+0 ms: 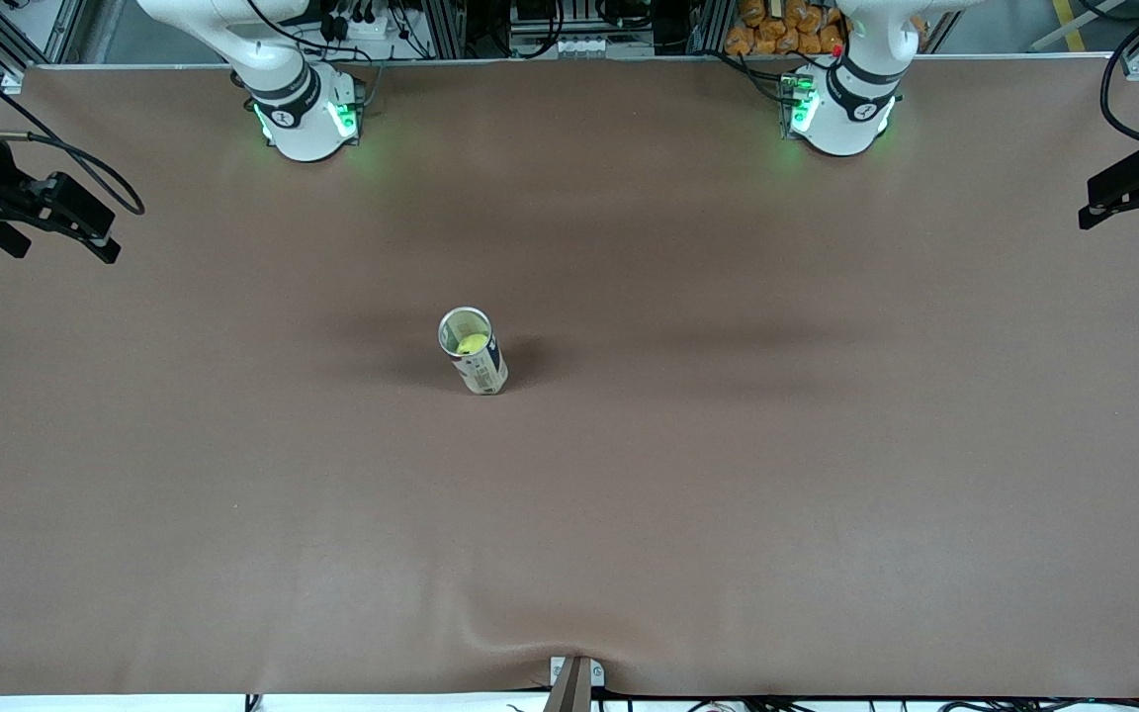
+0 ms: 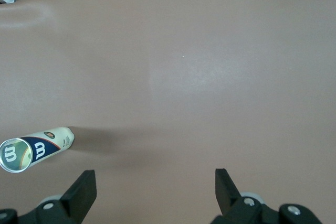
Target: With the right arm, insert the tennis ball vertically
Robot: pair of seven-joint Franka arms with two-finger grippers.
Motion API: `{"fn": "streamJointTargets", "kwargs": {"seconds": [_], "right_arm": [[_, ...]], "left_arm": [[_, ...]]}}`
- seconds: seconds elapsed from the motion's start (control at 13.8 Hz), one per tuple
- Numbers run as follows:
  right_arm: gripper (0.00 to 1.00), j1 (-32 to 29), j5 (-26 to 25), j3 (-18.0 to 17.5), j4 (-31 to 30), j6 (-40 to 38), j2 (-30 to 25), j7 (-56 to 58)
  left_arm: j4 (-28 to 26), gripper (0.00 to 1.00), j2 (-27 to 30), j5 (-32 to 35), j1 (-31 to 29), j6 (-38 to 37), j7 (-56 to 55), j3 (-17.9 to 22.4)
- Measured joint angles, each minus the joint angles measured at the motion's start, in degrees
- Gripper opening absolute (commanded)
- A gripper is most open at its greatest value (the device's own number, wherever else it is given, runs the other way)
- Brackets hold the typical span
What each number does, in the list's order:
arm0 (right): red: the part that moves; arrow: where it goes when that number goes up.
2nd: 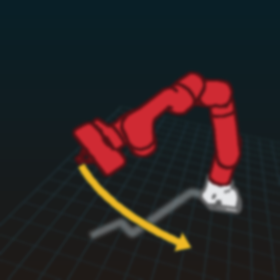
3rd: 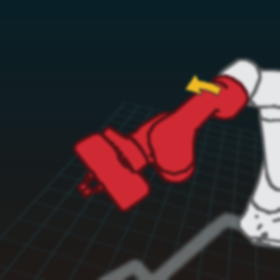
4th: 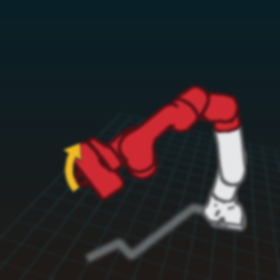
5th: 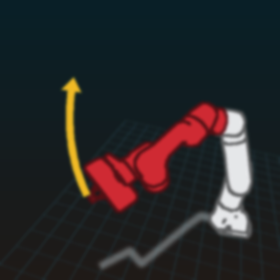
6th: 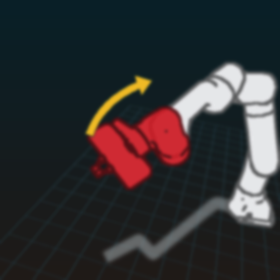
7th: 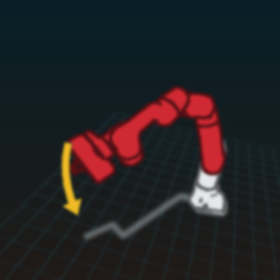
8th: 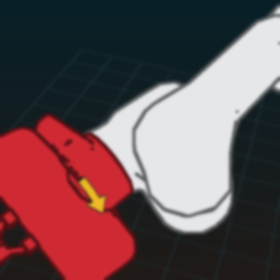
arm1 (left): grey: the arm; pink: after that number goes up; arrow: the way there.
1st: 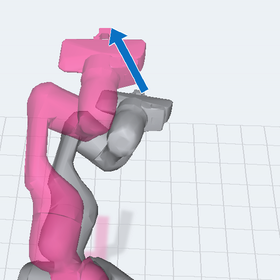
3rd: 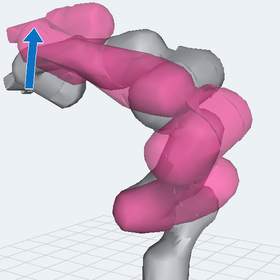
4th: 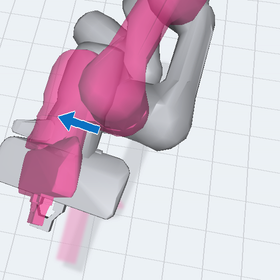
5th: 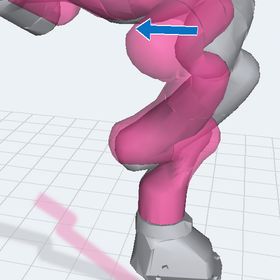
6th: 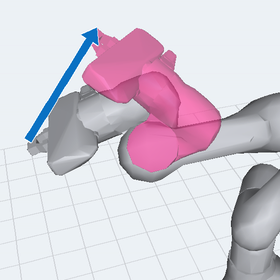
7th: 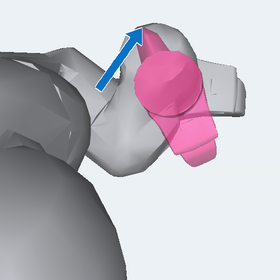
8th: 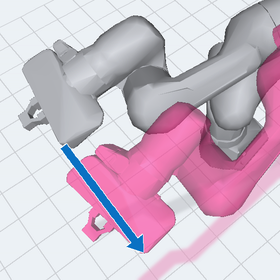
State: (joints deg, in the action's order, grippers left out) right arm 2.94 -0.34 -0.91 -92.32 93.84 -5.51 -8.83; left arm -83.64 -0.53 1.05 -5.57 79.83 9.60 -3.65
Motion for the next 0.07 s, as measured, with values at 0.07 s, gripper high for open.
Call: {"fn": "streamJointTargets", "kwargs": {"seconds": [0.07], "right_arm": [[1.0,0.0,0.0,0.0,0.0,0.0,0.0,0.0]], "left_arm": [[-0.2,1.0,0.0,0.0,0.0,0.0,0.1,0.0]]}}
